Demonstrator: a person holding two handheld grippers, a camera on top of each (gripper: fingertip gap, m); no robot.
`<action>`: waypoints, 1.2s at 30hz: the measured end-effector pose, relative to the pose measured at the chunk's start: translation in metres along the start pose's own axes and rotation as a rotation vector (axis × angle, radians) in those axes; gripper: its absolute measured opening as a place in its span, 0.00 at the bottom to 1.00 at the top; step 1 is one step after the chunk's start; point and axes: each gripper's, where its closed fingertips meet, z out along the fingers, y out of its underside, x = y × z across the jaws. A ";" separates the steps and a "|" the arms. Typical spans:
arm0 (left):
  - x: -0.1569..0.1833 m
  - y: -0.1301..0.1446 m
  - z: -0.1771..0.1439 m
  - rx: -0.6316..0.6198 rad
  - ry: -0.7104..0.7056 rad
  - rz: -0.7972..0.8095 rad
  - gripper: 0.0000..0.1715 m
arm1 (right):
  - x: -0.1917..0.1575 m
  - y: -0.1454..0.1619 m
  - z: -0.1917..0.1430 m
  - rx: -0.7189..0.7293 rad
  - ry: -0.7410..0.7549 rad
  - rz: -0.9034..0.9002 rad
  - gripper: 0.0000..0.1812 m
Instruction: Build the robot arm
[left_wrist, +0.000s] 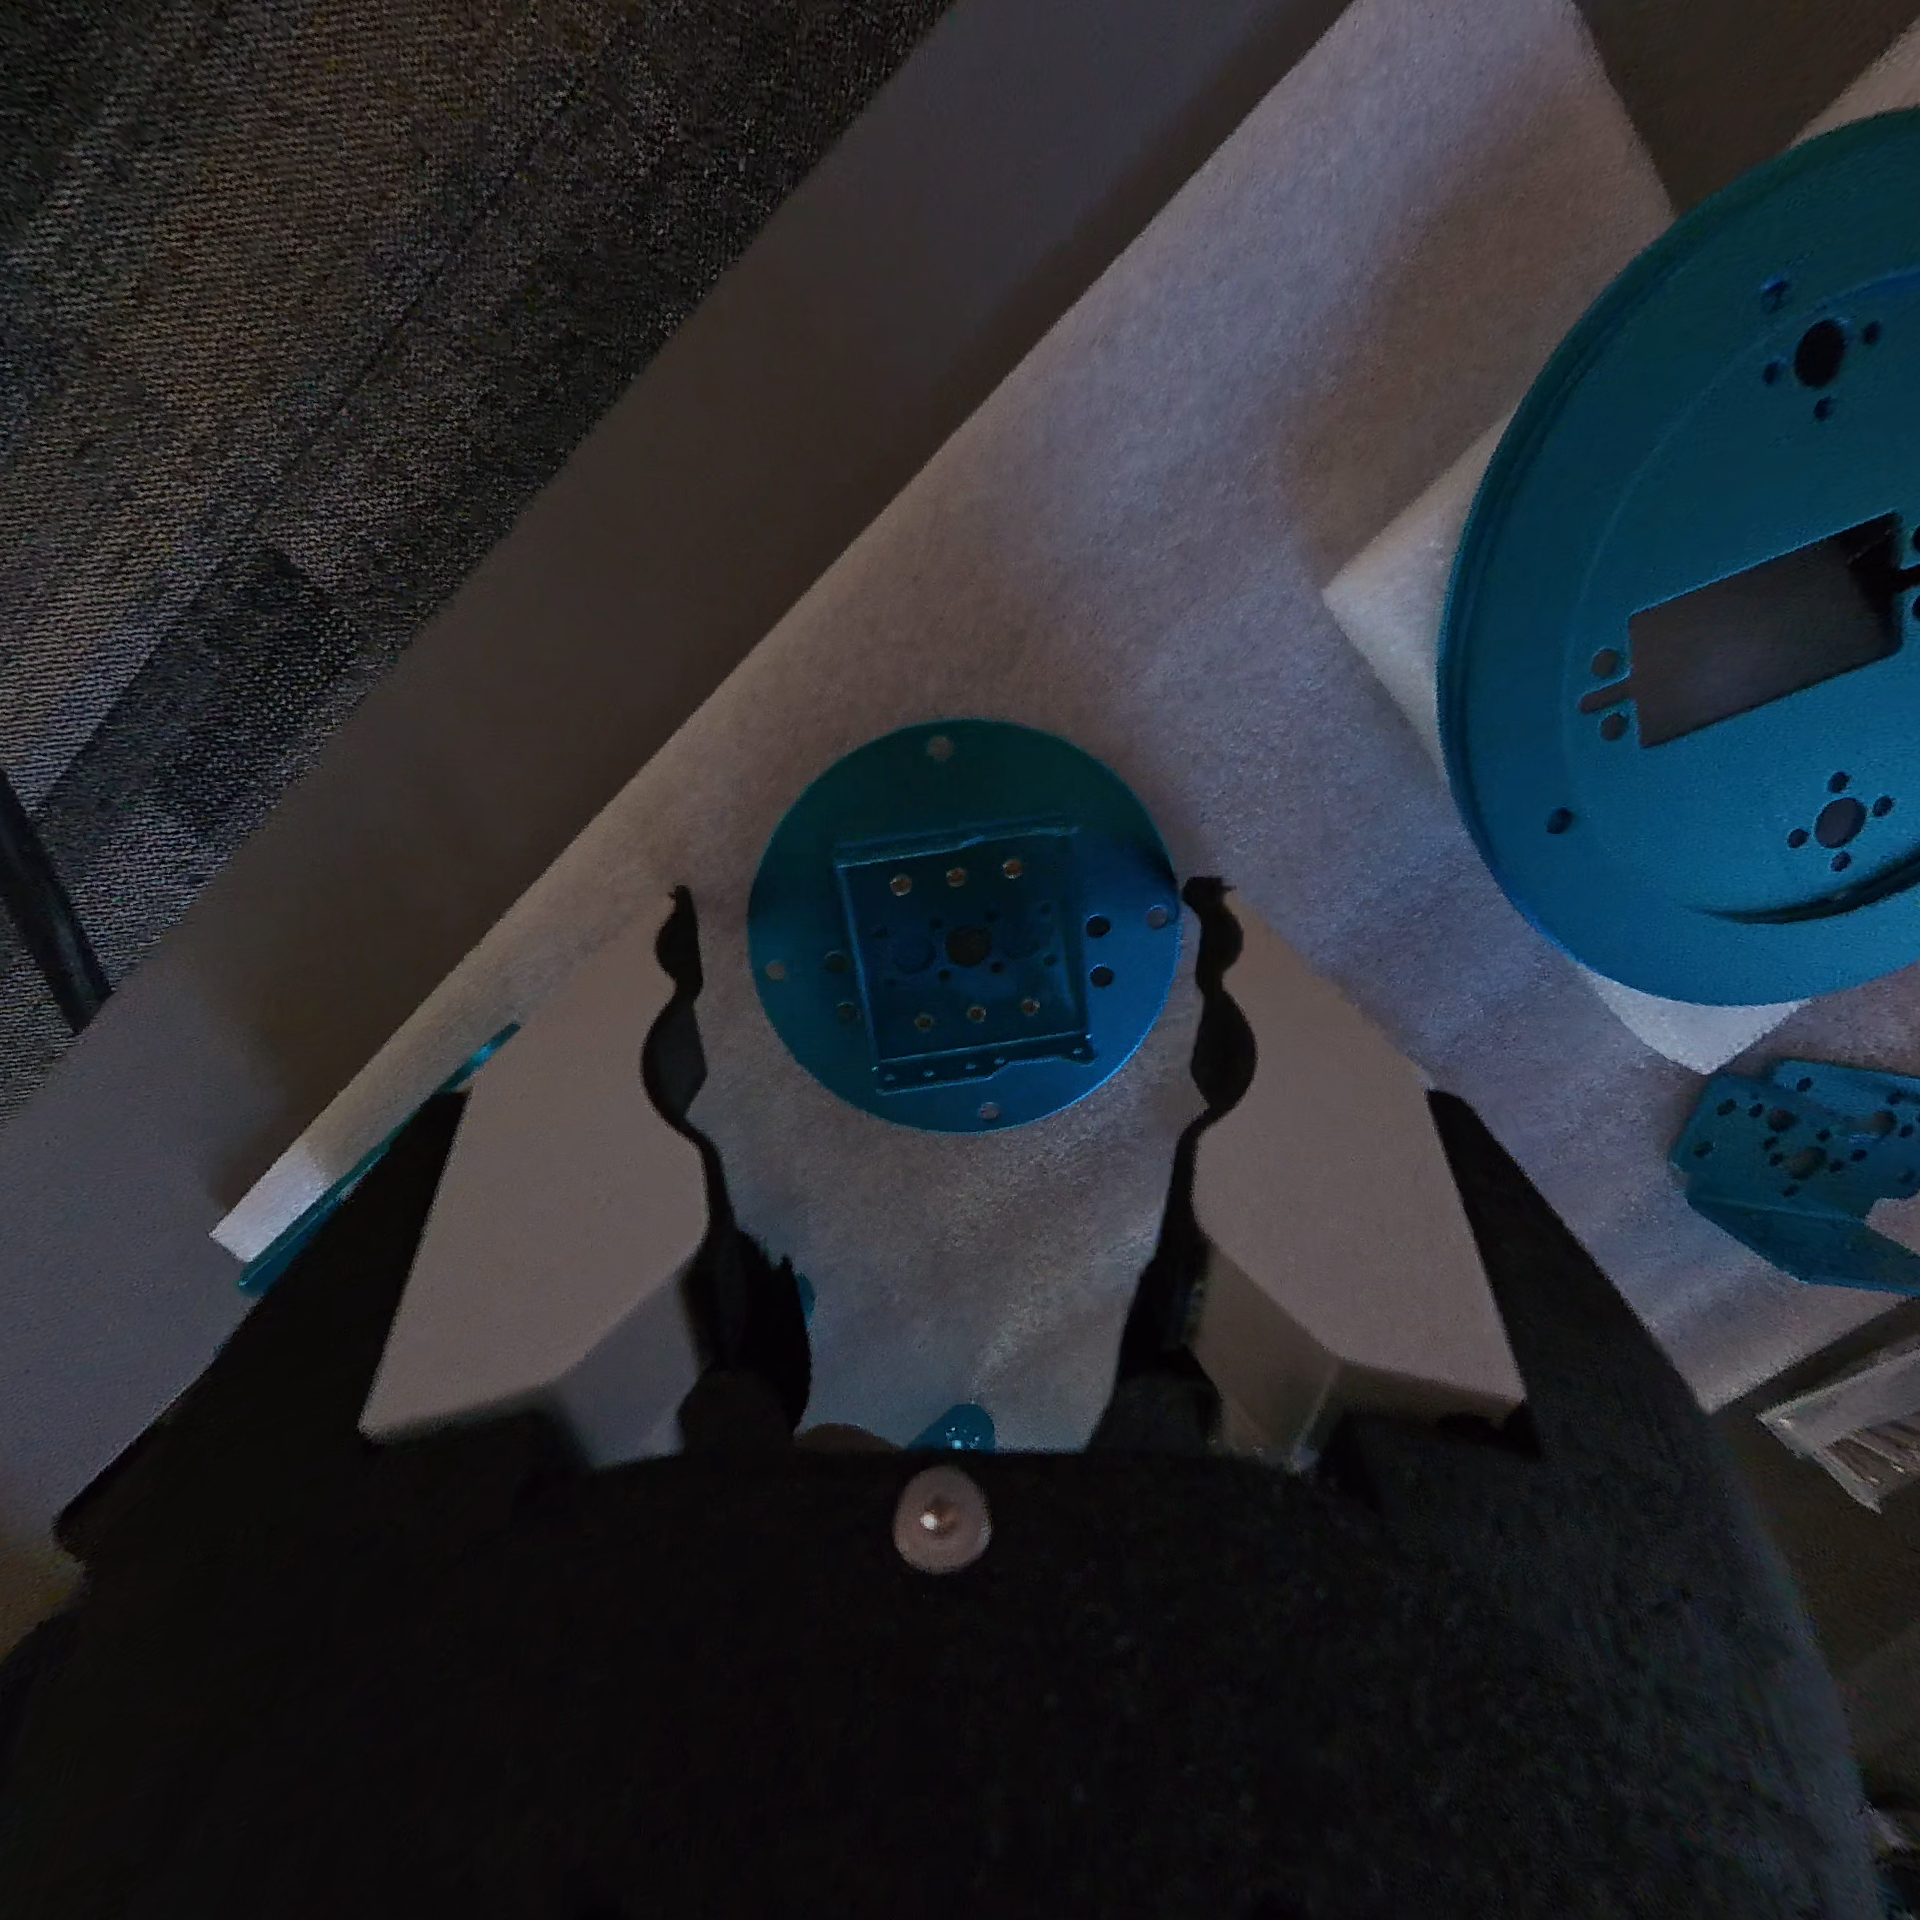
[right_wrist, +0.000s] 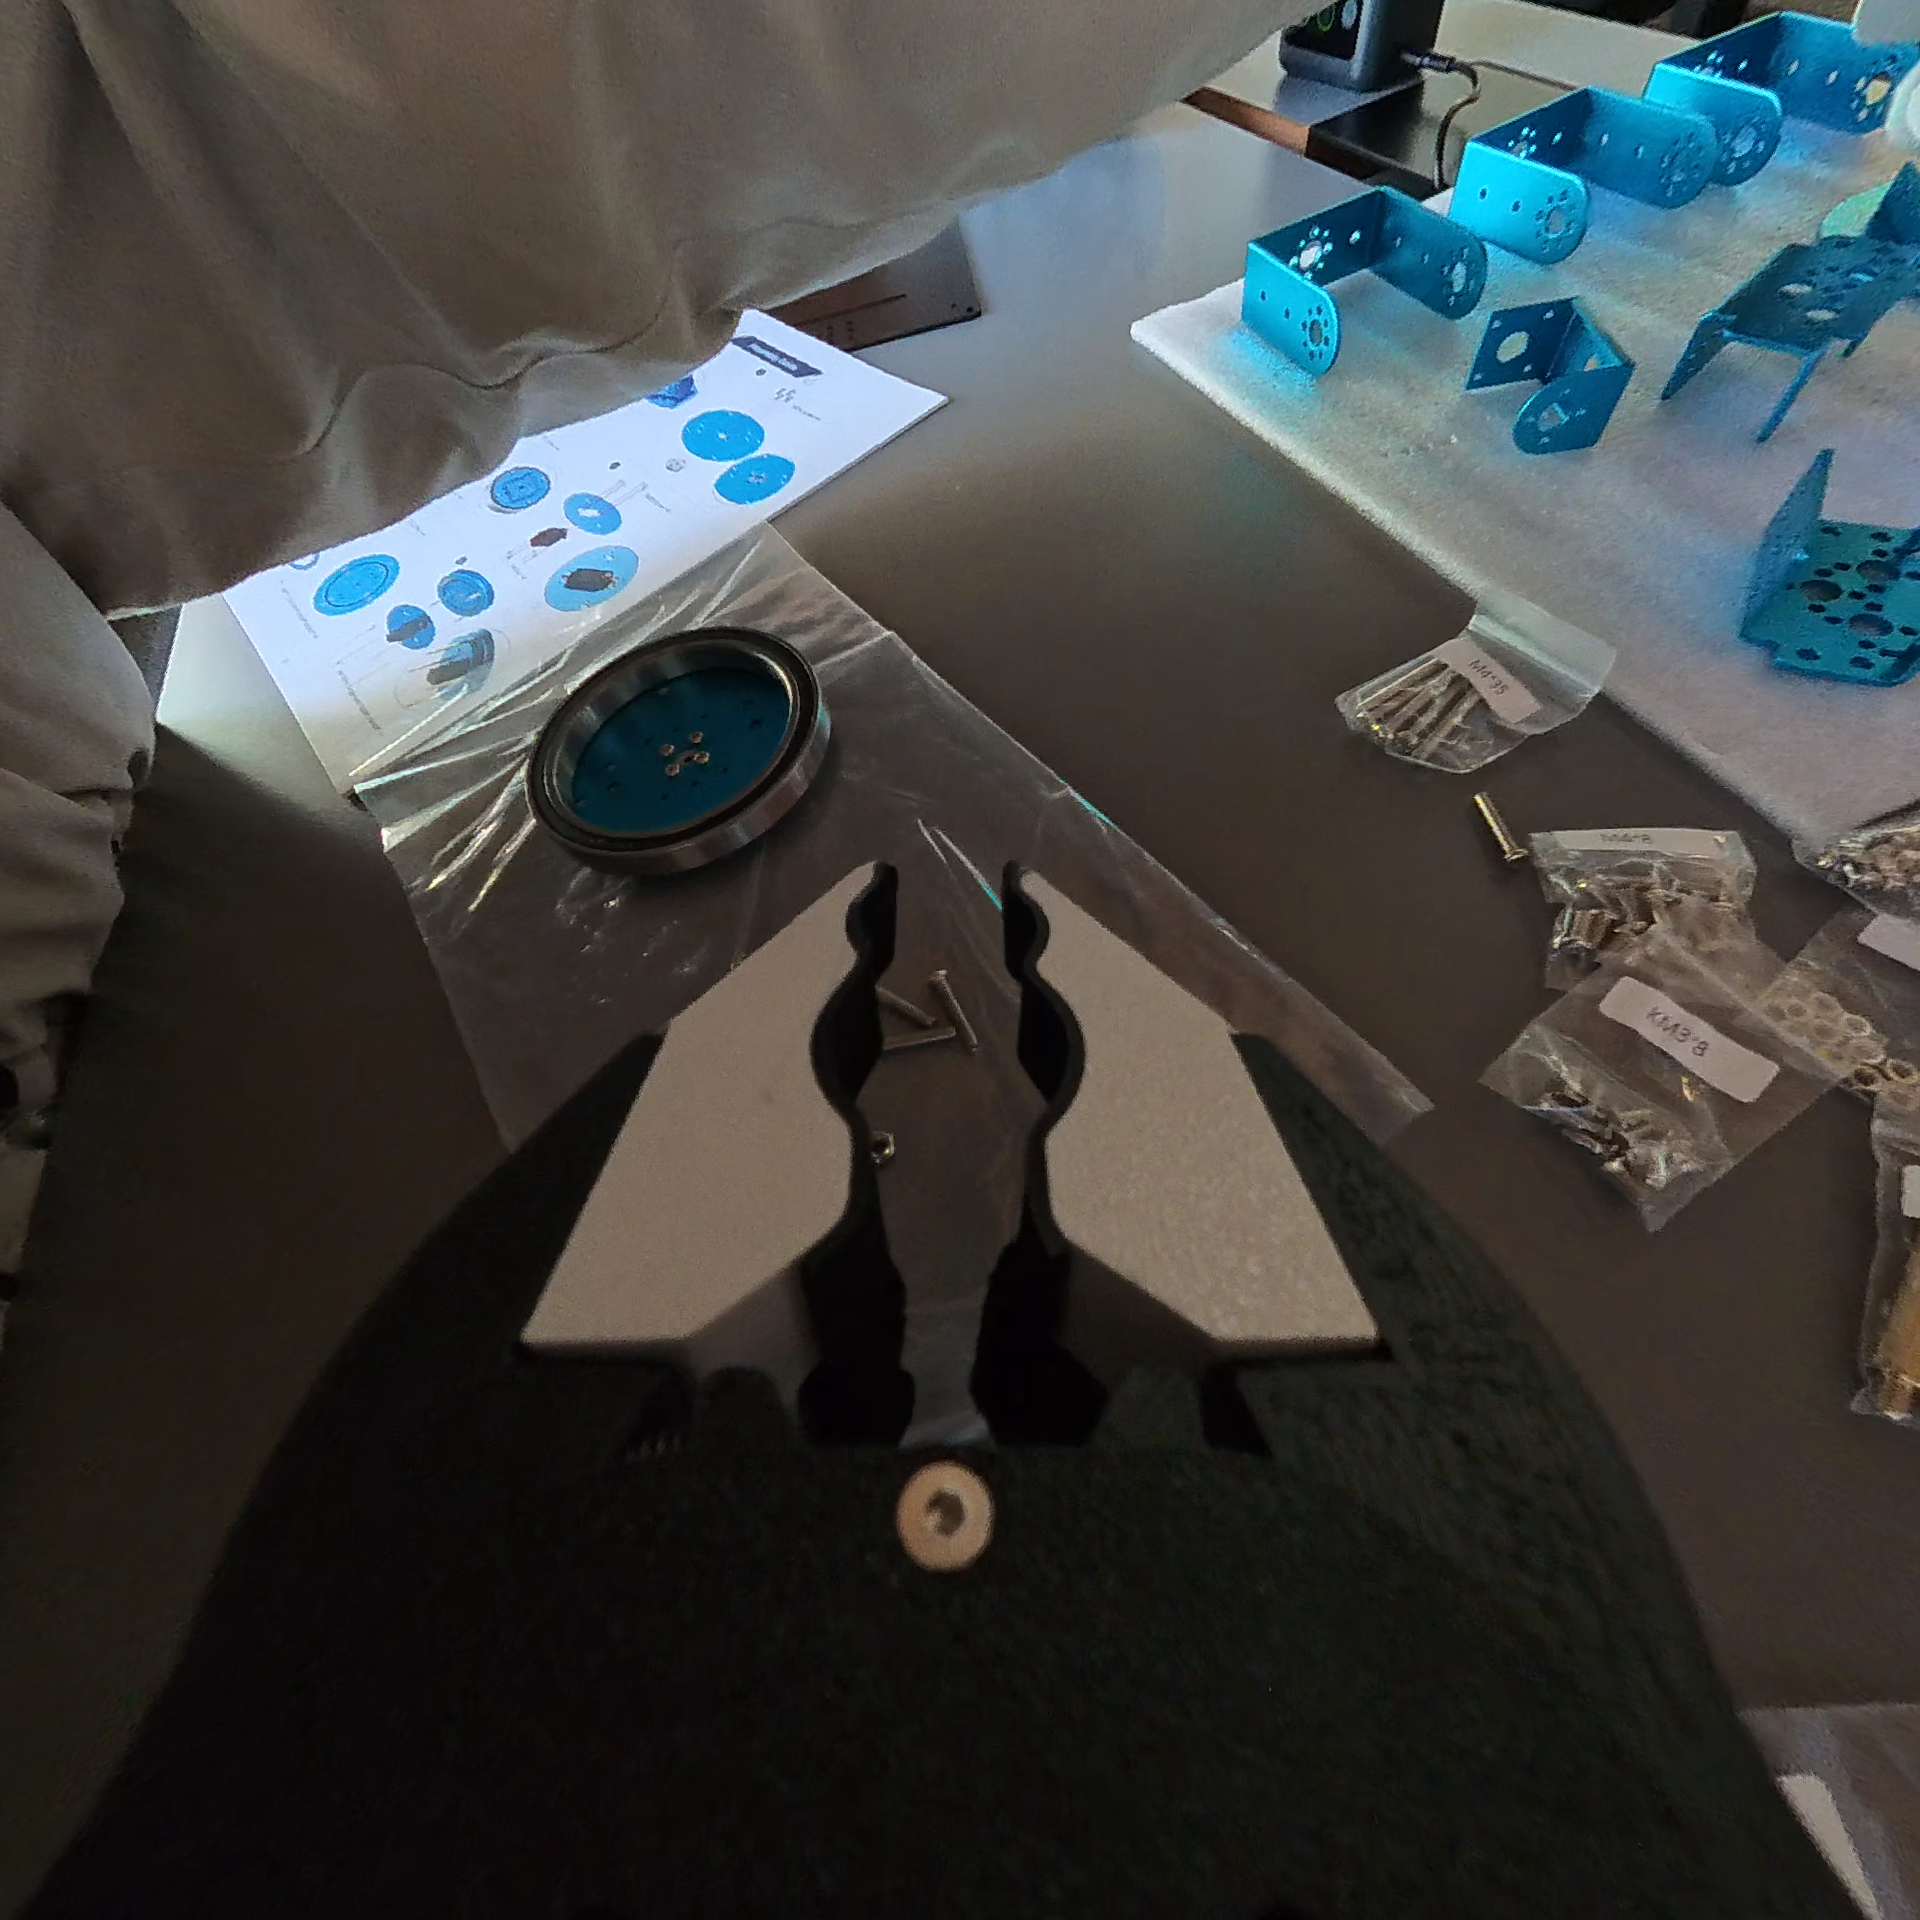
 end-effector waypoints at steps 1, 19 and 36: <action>0.001 0.000 0.001 -0.006 -0.007 0.003 0.58 | -0.001 0.001 0.001 -0.005 0.000 -0.005 0.11; 0.005 0.004 -0.037 0.035 -0.014 -0.058 0.47 | 0.012 -0.003 -0.007 0.013 0.055 -0.022 0.10; 0.071 0.016 -0.147 0.377 0.281 -0.100 0.47 | 0.202 -0.176 0.057 0.285 0.454 0.092 0.27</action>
